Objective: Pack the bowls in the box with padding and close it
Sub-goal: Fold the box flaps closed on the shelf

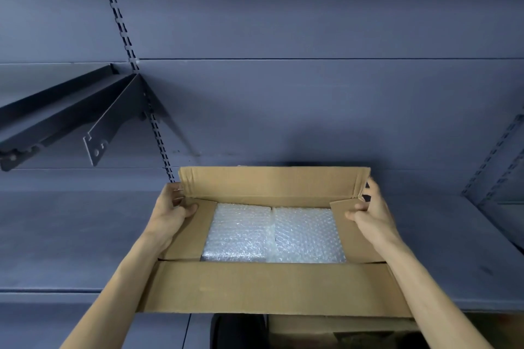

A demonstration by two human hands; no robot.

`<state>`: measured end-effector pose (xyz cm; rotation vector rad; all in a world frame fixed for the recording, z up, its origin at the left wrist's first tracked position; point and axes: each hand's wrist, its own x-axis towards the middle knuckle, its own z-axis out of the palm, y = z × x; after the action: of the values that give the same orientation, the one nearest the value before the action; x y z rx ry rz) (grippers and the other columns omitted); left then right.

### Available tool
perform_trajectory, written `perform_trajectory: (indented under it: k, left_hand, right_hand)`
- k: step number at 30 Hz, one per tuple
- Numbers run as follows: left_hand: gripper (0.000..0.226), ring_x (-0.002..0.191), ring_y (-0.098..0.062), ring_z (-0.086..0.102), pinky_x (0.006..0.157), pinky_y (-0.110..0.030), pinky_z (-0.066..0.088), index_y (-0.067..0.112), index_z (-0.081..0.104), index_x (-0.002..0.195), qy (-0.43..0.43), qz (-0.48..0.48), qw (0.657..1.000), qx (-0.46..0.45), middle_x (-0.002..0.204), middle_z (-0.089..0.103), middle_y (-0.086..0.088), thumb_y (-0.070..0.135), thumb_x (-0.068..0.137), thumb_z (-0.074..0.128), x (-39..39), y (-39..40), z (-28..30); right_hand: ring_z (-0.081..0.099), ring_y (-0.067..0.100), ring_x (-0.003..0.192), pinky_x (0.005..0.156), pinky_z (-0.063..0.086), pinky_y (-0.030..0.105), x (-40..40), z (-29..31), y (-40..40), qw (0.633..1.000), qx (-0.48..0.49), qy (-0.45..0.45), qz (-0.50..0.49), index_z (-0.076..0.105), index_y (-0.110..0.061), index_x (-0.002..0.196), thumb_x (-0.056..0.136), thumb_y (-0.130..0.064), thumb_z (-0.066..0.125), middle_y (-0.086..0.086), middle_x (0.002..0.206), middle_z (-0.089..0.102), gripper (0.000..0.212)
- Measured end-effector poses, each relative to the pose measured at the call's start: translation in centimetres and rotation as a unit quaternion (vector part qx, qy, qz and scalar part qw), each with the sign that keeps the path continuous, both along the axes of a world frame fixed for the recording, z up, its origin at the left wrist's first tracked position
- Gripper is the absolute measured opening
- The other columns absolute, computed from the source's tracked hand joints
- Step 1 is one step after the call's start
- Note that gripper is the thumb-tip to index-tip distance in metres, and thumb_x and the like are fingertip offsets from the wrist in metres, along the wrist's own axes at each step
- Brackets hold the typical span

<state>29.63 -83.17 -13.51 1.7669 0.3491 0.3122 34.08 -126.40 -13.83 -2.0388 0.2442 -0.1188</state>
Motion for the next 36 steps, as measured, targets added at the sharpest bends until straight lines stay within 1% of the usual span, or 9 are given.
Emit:
perform_trajectory:
  k: [5,10,16,19,22,25,30,34,36]
  left_hand:
    - [0.035,0.106,-0.021,0.062,0.083,-0.029,0.048,0.019,0.055,0.100,-0.022,-0.004,1.000,0.014,0.109,0.067,-0.004,-0.007,0.084,0.073,-0.3,0.0,0.2]
    - [0.023,0.097,-0.010,0.067,0.085,-0.035,0.047,0.022,0.062,0.094,-0.037,-0.036,0.998,0.038,0.101,0.073,0.004,0.038,0.081,0.073,-1.1,-0.2,0.9]
    - [0.098,0.135,-0.013,0.049,0.115,-0.036,0.032,0.024,0.052,0.146,0.019,-0.007,0.999,-0.029,0.145,0.056,0.006,0.093,0.079,0.033,-1.3,-0.6,1.6]
    - [0.069,0.132,-0.019,0.051,0.114,-0.045,0.035,0.027,0.059,0.131,0.015,0.023,0.999,0.021,0.138,0.060,0.003,0.078,0.089,0.038,-1.4,-1.0,1.6]
    - [0.026,0.119,-0.015,0.059,0.104,-0.040,0.041,0.024,0.067,0.095,-0.015,0.013,1.000,0.013,0.114,0.073,0.008,0.043,0.093,0.050,-1.6,-1.2,1.8]
    - [0.014,0.117,-0.010,0.061,0.097,-0.026,0.041,0.013,0.073,0.093,-0.029,0.009,0.999,-0.016,0.113,0.075,0.009,0.019,0.096,0.060,-1.7,-1.1,1.7]
    - [0.024,0.114,-0.013,0.063,0.089,-0.017,0.044,0.007,0.073,0.102,-0.020,-0.016,0.999,-0.048,0.125,0.070,-0.003,-0.010,0.092,0.060,-1.8,-0.6,1.5]
    - [0.035,0.104,-0.007,0.063,0.084,-0.015,0.047,0.018,0.074,0.102,-0.003,-0.036,0.999,-0.001,0.125,0.068,0.001,-0.011,0.093,0.058,-1.9,-0.4,1.4]
    - [0.037,0.107,-0.005,0.061,0.087,-0.016,0.046,0.021,0.074,0.101,0.001,-0.038,0.999,0.033,0.127,0.066,0.002,-0.010,0.094,0.056,-1.7,-0.6,1.3]
  right_hand:
    - [0.061,0.014,0.103,0.082,0.044,0.035,-0.4,0.5,-0.1,0.999,0.040,-0.015,-0.006,0.041,-0.036,0.112,0.078,-0.004,0.077,-0.001,0.098,0.063,0.059]
    - [0.059,0.008,0.094,0.071,0.039,0.032,-2.1,2.2,0.6,0.994,0.094,-0.046,0.020,0.049,-0.037,0.098,0.070,-0.032,0.062,-0.009,0.098,0.064,0.031]
    - [0.057,-0.003,0.089,0.069,0.034,0.024,-2.9,3.3,1.3,0.991,0.122,-0.045,-0.033,0.057,-0.038,0.097,0.090,-0.073,0.034,-0.008,0.100,0.067,0.043]
    - [0.062,-0.008,0.081,0.069,0.035,0.022,-2.6,2.9,1.2,0.990,0.116,-0.057,-0.065,0.064,-0.036,0.097,0.102,-0.058,0.032,-0.008,0.101,0.070,0.039]
    - [0.068,-0.008,0.083,0.072,0.041,0.024,-2.4,2.3,0.8,0.987,0.120,-0.088,-0.057,0.069,-0.026,0.098,0.100,-0.034,0.042,-0.012,0.110,0.073,0.028]
    - [0.068,0.002,0.099,0.079,0.044,0.020,-2.3,1.8,0.2,0.986,0.130,-0.093,-0.048,0.075,-0.023,0.092,0.100,-0.015,0.049,-0.011,0.109,0.074,0.028]
    - [0.065,0.003,0.102,0.080,0.044,0.017,-2.3,1.6,0.2,0.990,0.104,-0.090,-0.043,0.074,-0.029,0.094,0.096,-0.004,0.056,-0.012,0.112,0.069,0.031]
    - [0.045,0.020,0.110,0.101,0.043,0.038,-2.5,1.1,0.8,0.988,-0.086,-0.112,-0.059,0.072,-0.031,0.092,0.091,-0.003,0.057,-0.005,0.118,0.050,0.032]
    - [0.036,0.021,0.111,0.101,0.039,0.039,-2.4,1.2,0.8,0.985,-0.112,-0.124,-0.050,0.071,-0.032,0.093,0.090,-0.001,0.057,-0.006,0.114,0.048,0.034]
